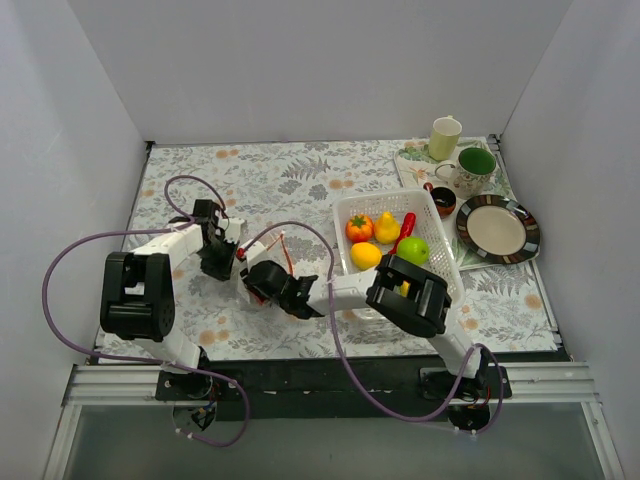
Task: Open the zip-top bag and remove the fake food
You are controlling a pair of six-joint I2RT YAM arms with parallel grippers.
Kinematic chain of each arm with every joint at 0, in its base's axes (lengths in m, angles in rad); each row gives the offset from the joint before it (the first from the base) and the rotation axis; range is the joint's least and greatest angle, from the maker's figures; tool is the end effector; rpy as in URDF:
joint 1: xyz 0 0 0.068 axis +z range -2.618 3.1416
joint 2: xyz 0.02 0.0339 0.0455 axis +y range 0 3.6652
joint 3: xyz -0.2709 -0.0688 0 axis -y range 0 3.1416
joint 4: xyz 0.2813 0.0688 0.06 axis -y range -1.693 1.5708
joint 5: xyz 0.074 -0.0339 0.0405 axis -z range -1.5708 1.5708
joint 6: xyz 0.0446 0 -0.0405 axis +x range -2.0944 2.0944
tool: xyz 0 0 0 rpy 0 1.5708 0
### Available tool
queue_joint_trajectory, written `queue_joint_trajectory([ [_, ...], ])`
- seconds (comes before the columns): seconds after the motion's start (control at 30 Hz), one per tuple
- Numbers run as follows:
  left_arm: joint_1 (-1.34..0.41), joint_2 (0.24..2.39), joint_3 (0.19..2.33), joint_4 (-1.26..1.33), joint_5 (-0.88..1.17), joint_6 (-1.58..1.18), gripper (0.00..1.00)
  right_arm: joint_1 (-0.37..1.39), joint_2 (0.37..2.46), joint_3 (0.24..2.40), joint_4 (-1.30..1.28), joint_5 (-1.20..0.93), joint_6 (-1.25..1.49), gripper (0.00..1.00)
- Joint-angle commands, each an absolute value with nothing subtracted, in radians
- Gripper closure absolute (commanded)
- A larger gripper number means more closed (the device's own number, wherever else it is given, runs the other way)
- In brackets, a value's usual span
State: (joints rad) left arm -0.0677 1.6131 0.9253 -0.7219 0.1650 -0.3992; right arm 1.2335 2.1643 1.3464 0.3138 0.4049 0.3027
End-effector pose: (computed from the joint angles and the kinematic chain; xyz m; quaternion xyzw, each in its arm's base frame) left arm 0.3046 -0.0280 0.1355 -0.1574 0.9808 -0.0985 0.0590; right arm 0.1848 0.4739 0.1183 -0.2872 0.7997 0.2215 0.4785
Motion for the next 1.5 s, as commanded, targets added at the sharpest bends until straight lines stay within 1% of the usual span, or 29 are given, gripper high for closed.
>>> queue_joint_trajectory([
  [0.0, -0.043, 1.651, 0.92, -0.703, 0.055, -0.357, 1.0, 1.218, 2.027, 1.218, 0.264, 0.463, 0.261, 0.98],
  [0.2, -0.025, 1.675, 0.953, -0.684, 0.029, -0.359, 1.0, 1.221, 1.794, 1.054, 0.25, 0.448, 0.218, 0.99],
  [0.37, -0.021, 1.677, 0.953, -0.678, 0.021, -0.365, 1.0, 1.218, 1.582, 0.953, 0.197, 0.312, 0.204, 0.99],
  [0.5, -0.02, 1.672, 0.963, -0.673, 0.012, -0.371, 1.0, 1.216, 1.428, 0.887, 0.037, 0.195, 0.178, 0.99],
  [0.57, -0.02, 1.674, 0.98, -0.676, 0.012, -0.373, 1.0, 1.21, 1.33, 0.861, -0.033, 0.175, 0.157, 0.99],
  [0.67, -0.018, 1.683, 1.014, -0.696, 0.017, -0.382, 1.0, 1.187, 1.188, 0.819, -0.132, 0.083, 0.126, 0.99],
  [0.87, -0.017, 1.681, 1.042, -0.715, 0.026, -0.396, 1.0, 1.109, 0.913, 0.81, -0.215, 0.094, 0.103, 0.99],
  [0.93, -0.018, 1.677, 1.043, -0.721, 0.029, -0.4, 1.0, 1.063, 0.856, 0.819, -0.227, 0.15, 0.098, 0.99],
  [1.03, -0.017, 1.663, 1.042, -0.727, 0.031, -0.402, 1.0, 0.993, 0.831, 0.838, -0.245, 0.204, 0.077, 0.99],
  [1.13, -0.018, 1.652, 1.035, -0.729, 0.025, -0.399, 1.0, 0.915, 0.836, 0.836, -0.247, 0.074, 0.064, 0.99],
  [1.27, -0.018, 1.644, 1.008, -0.713, 0.023, -0.397, 1.0, 0.867, 0.845, 0.825, -0.227, -0.179, 0.069, 0.99],
  [1.37, -0.017, 1.641, 0.988, -0.703, 0.017, -0.394, 1.0, 0.85, 0.828, 0.824, -0.206, -0.19, 0.097, 0.99],
  [1.43, -0.017, 1.638, 0.982, -0.698, 0.014, -0.393, 1.0, 0.822, 0.784, 0.772, -0.08, -0.268, 0.151, 0.99],
  [1.47, -0.017, 1.638, 0.983, -0.698, 0.023, -0.393, 1.0, 0.812, 0.788, 0.758, -0.025, -0.423, 0.176, 0.99],
])
